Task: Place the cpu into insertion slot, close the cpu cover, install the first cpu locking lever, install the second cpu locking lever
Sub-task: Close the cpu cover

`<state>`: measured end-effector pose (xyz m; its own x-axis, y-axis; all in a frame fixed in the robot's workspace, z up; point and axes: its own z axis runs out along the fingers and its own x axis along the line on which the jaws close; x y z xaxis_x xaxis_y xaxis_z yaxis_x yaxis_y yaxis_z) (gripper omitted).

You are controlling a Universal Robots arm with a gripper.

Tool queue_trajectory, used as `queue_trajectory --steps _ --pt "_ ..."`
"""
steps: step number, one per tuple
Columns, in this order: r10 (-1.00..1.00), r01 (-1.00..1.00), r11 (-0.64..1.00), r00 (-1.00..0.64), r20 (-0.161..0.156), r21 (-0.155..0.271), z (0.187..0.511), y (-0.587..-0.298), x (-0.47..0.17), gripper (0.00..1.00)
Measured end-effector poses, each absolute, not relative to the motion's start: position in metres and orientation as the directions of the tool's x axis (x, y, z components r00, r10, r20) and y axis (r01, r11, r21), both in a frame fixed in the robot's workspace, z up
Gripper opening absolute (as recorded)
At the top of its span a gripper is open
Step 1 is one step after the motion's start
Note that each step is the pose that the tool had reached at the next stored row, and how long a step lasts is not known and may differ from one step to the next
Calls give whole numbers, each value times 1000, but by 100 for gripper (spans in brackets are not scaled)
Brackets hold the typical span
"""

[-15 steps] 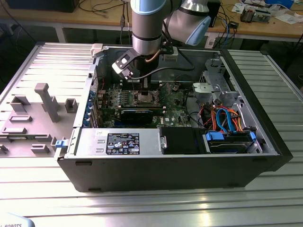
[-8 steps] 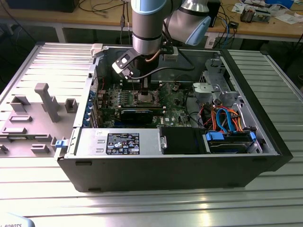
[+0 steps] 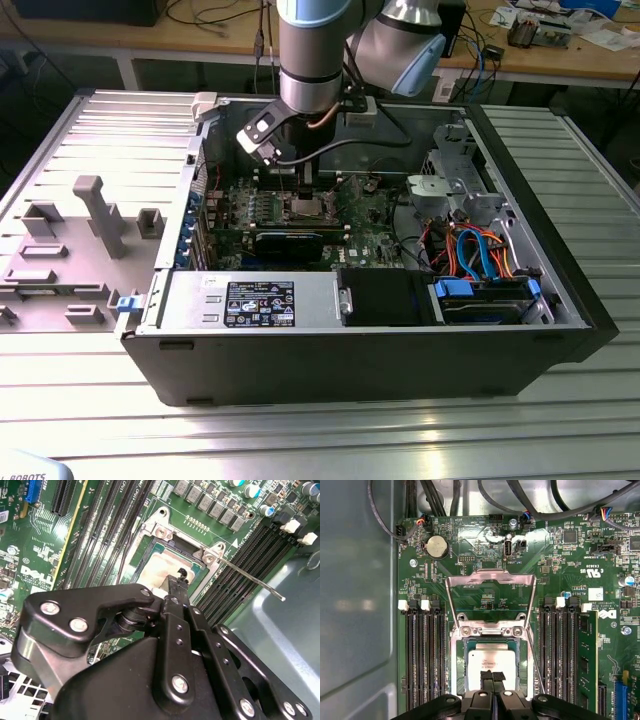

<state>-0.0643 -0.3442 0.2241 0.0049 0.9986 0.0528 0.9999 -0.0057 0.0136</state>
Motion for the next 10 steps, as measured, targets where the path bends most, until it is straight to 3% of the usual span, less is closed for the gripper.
queue_trajectory --steps 10 --pt "999 1000 -6 5 53 14 229 -344 -64 11"
